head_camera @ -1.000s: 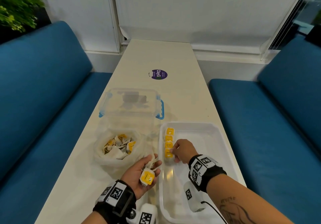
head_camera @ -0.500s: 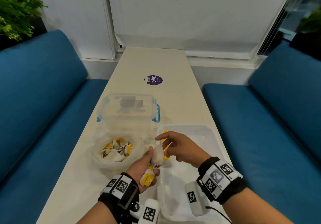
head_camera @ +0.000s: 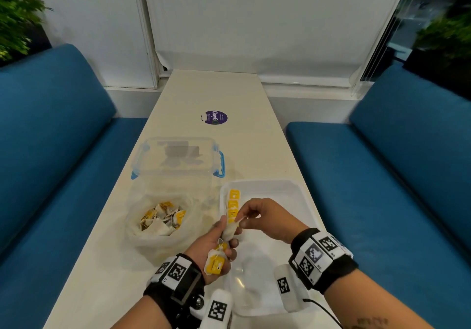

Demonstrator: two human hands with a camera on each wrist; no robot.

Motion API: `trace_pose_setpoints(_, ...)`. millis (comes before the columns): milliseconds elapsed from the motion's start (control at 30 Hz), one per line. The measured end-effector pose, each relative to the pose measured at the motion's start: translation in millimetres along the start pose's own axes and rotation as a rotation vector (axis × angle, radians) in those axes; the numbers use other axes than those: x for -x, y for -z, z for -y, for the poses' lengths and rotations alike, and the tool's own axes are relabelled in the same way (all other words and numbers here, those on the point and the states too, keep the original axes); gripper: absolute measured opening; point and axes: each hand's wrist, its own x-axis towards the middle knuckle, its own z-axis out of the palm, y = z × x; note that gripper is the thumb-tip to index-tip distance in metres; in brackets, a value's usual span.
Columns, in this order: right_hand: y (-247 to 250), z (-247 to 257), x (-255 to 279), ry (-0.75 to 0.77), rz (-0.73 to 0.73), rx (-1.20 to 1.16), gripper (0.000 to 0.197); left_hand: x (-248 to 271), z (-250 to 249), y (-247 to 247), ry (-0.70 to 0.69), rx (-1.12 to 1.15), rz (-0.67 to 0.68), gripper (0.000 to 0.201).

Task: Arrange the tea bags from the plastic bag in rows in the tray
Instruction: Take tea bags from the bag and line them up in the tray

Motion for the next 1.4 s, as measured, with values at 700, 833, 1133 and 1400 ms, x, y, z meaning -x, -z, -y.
trace_pose_setpoints(700,1.0,0.8,-6.0,-0.29,-0.121,0.169,0.026,0.5,-3.4,31.2,-0.066,0.117,-0.104,0.032)
trace_pose_setpoints(833,-1.0,1.6,-12.0,-0.304,-0.122,0.197,0.027,0.5,-5.1,33.5,-0.063,0.127,-0.105,0.03)
trace_pose_setpoints(1133,-7.1,-9.4,-22.6,-0.469,0.144,0.383,0.024,-1.2,-6.7,35.7,-0.069,0.12,-0.125,0.031)
trace_pose_setpoints(1400,-26.5,-22.5,-41.2,-0.511,0.235,0.328,0.017,-1.7,-7.6,39.7,-0.065,0.132,-0.13,0.03)
